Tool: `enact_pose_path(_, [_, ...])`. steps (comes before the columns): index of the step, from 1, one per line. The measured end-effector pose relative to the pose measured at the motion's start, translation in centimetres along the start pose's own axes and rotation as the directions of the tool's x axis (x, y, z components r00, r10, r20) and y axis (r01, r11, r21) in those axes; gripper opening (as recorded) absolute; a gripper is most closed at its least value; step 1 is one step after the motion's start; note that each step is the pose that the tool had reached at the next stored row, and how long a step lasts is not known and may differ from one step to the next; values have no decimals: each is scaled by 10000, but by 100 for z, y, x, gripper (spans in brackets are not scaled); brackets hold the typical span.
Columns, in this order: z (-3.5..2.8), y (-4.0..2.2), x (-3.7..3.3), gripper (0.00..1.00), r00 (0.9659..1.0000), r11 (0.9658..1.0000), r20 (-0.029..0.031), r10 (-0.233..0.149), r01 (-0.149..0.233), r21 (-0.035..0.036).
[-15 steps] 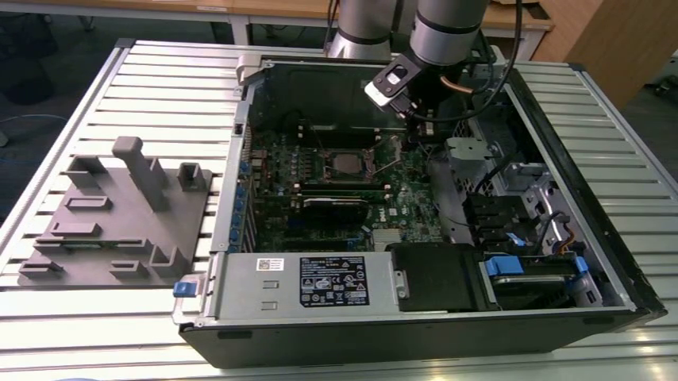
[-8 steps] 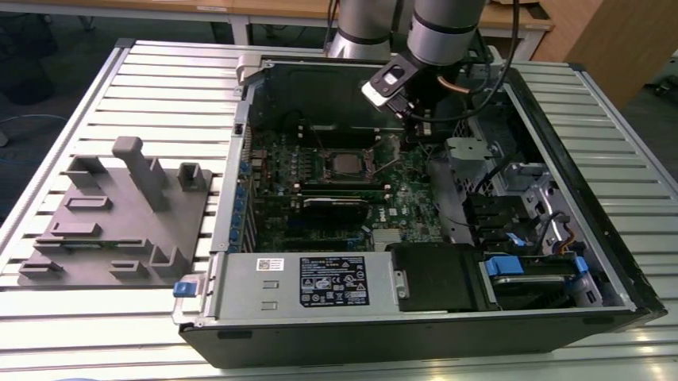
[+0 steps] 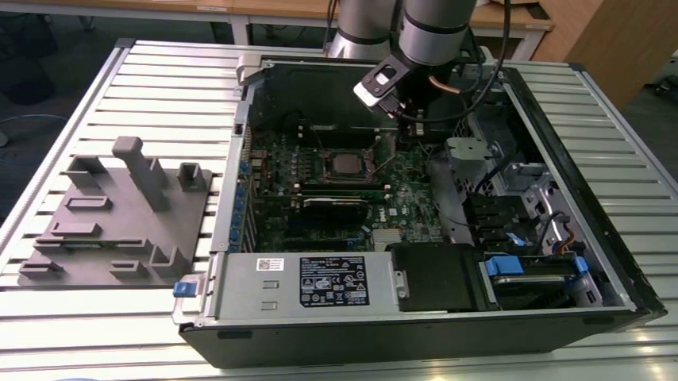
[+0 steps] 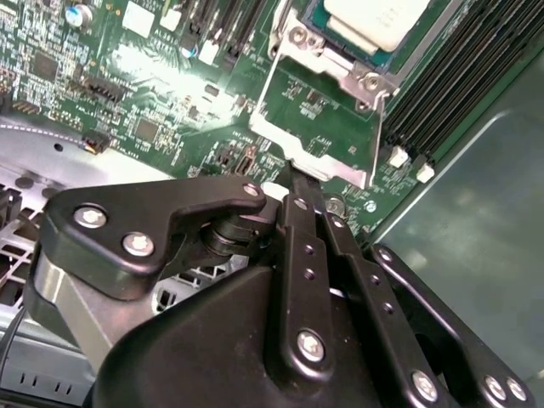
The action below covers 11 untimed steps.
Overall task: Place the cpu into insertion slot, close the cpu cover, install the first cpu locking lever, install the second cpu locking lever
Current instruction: 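Close the cpu cover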
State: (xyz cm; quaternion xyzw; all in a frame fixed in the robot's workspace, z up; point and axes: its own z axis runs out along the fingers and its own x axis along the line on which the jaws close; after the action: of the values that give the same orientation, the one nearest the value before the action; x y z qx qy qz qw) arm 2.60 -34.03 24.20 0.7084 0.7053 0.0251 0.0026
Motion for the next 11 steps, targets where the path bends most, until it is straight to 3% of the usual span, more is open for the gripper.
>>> enact_pose_path(5, [1, -46, 0, 11, 10000, 10000, 1, -1, 1, -6])
enact_pose_path(11, [1, -51, 0, 11, 10000, 10000, 0, 0, 0, -7])
